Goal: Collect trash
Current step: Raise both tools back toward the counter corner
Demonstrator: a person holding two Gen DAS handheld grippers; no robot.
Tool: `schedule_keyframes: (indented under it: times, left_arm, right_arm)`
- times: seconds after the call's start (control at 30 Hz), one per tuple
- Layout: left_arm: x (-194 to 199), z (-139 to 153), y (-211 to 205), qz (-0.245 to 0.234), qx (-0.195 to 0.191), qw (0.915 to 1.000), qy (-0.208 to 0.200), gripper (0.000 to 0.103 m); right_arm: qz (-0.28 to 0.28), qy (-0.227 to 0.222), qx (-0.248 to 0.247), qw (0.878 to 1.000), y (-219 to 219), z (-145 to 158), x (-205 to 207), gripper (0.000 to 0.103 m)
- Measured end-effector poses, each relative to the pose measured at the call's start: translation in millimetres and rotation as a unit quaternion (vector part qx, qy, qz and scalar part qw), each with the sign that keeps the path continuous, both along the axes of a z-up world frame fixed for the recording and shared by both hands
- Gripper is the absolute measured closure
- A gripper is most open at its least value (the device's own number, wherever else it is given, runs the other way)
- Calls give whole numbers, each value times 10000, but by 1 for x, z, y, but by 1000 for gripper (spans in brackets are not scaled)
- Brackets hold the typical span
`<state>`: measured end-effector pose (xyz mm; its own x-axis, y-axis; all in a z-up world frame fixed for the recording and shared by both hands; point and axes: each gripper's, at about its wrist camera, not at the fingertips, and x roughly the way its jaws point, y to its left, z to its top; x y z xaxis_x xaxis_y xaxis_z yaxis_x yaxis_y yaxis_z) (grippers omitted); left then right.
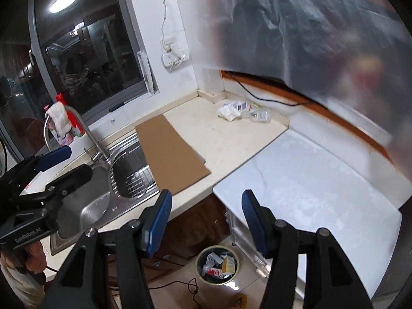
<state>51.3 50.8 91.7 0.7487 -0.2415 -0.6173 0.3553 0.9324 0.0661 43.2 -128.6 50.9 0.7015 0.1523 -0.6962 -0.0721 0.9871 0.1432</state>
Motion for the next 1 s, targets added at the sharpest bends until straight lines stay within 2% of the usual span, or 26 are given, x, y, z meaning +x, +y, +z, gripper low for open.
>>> schedule_keyframes:
  times: [0.2, 0.33, 0.5, 0.6, 0.7, 0.83, 1.0]
  left_arm:
    - [62, 16, -11, 143, -46, 9998, 163, 32]
    - [116, 12, -27, 296, 31, 9990, 326, 32]
    - [201, -5, -55, 450, 151, 9970, 606, 32]
    - [257, -25, -74, 439, 177, 9955, 825, 32]
    - [297, -46, -89, 372, 222, 9950, 896, 32]
    - [356, -83, -110, 337, 280, 9941, 994, 32]
    - [425, -136, -122, 372, 203, 9897, 1369, 33]
  right_arm:
    - [136, -127, -229, 9996, -20, 18, 48, 46]
    - [310, -156, -282, 9990, -40, 20, 102, 46]
    - [487, -113, -247, 9984, -72, 9, 183, 46]
    - [636, -36, -290, 9975, -91, -7, 233, 46]
    - [847, 81, -284, 9960, -106, -29, 278, 46]
    - [1049, 320, -401, 9932, -115, -69, 338, 46]
    - [1274, 542, -640, 9883, -111, -124, 398, 46]
